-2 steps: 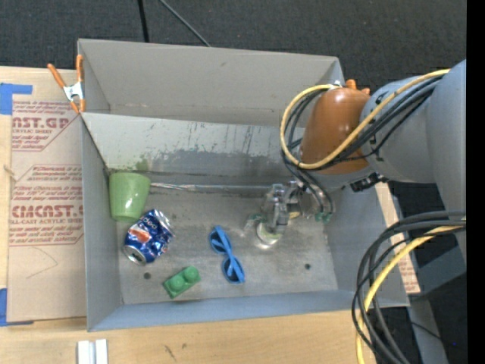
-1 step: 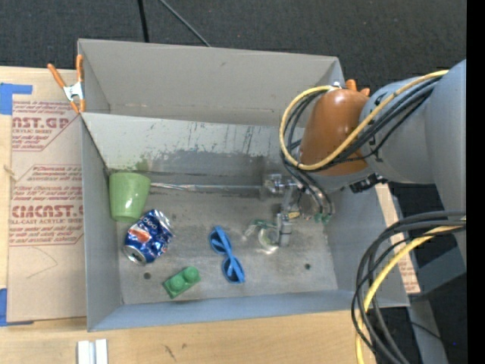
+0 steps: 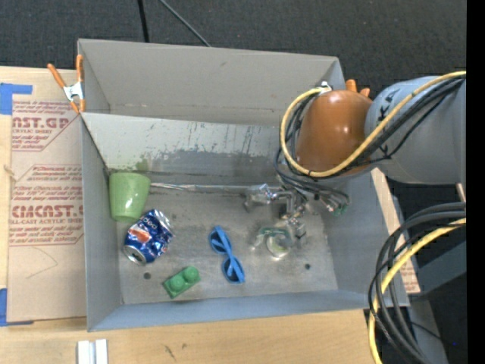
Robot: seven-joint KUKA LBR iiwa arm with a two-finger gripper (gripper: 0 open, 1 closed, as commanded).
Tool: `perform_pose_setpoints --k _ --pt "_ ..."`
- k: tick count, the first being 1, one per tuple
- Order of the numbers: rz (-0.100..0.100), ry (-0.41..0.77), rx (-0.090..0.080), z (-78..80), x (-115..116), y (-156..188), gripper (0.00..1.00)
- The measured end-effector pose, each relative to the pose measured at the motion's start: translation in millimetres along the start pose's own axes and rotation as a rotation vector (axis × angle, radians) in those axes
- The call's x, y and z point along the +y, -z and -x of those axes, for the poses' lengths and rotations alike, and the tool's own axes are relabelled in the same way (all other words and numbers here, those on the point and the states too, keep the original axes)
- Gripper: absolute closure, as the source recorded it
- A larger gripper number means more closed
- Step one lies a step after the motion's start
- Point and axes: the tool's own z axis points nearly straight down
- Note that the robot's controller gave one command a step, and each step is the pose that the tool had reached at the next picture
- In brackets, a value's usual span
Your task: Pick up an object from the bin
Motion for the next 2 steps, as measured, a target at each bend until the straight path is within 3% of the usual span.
perform_pose_setpoints --k 1,2 --pt "-0.001 -0.003 0.005 -0.7 -2 3 1.0" --pt "-0.005 -0.084 -0.005 -16.7 11 130 1.0"
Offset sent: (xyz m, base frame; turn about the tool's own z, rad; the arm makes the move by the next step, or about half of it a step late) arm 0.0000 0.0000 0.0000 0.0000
